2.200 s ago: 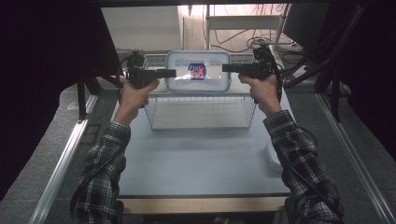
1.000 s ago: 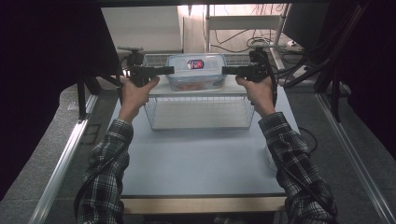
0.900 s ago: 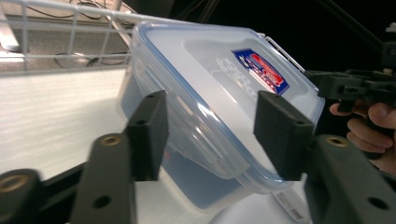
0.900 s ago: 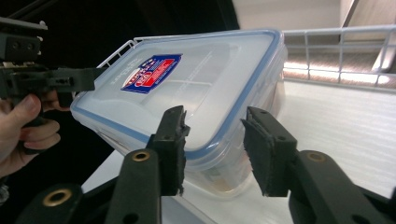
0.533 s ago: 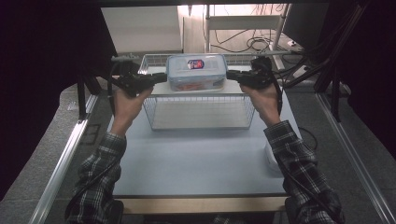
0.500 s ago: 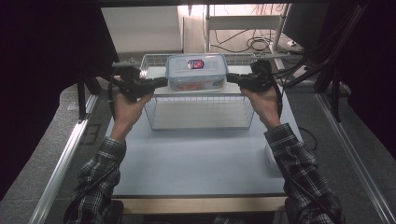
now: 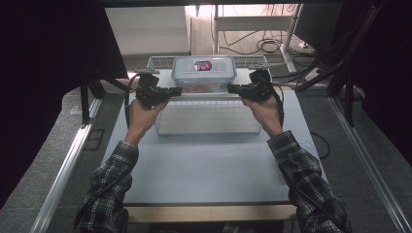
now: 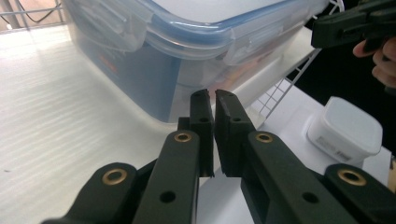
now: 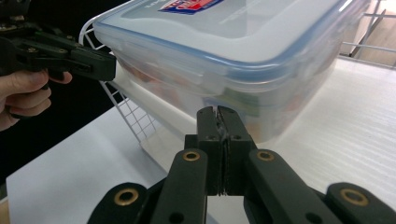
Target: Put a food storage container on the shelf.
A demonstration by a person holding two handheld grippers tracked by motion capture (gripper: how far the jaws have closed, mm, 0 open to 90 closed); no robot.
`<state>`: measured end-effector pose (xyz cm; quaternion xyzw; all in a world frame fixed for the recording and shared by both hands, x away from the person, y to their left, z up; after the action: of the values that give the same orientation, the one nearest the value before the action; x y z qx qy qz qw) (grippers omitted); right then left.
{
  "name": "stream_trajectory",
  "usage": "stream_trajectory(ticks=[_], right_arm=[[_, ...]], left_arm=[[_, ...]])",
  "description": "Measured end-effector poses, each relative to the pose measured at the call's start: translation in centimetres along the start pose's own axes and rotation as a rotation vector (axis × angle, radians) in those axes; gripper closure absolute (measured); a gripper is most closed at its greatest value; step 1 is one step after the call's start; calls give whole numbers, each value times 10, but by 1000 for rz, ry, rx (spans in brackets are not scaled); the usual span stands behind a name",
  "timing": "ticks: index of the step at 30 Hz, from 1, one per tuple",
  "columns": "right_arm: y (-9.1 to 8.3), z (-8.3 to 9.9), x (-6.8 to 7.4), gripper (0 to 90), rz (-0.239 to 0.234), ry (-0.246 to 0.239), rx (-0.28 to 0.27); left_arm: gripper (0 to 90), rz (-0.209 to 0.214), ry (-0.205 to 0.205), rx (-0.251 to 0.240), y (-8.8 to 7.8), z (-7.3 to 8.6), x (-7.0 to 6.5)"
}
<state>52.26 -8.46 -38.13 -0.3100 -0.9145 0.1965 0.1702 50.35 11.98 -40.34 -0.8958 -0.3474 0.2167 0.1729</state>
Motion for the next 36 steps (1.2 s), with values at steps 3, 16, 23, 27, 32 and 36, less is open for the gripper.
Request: stream_trajectory(ticks=[3,16,23,27,32,36], right_arm=[[2,2,0,876,-3,6,1],[-22,33,26,631,-22,-62,4],[-34,56,36,444,-17,-104,27],[-37,75,39,340,9,-153,44],[-41,87,38,284,14,-161,47],[-48,98,35,219,25,-161,47]], left_arm=[[837,26,4,-17,-4,0,-6],[471,6,133,13,-14,40,-56],[326,-8,166,17,-15,64,-67],[234,-15,169,15,-15,82,-72],[159,-17,186,25,-16,96,-75],[106,-34,195,8,-24,107,-74]])
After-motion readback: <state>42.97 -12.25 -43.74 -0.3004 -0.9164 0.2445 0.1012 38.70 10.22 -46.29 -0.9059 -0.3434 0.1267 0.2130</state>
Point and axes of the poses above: each handheld gripper's, and its own axes: y roughly forward along the jaws, z roughly out of its underside, x roughly to its left, the point moved 10 cm from there along y, roughly forward along the jaws, and after that the axes turned 1 degree about x, right-handed, at the moved point
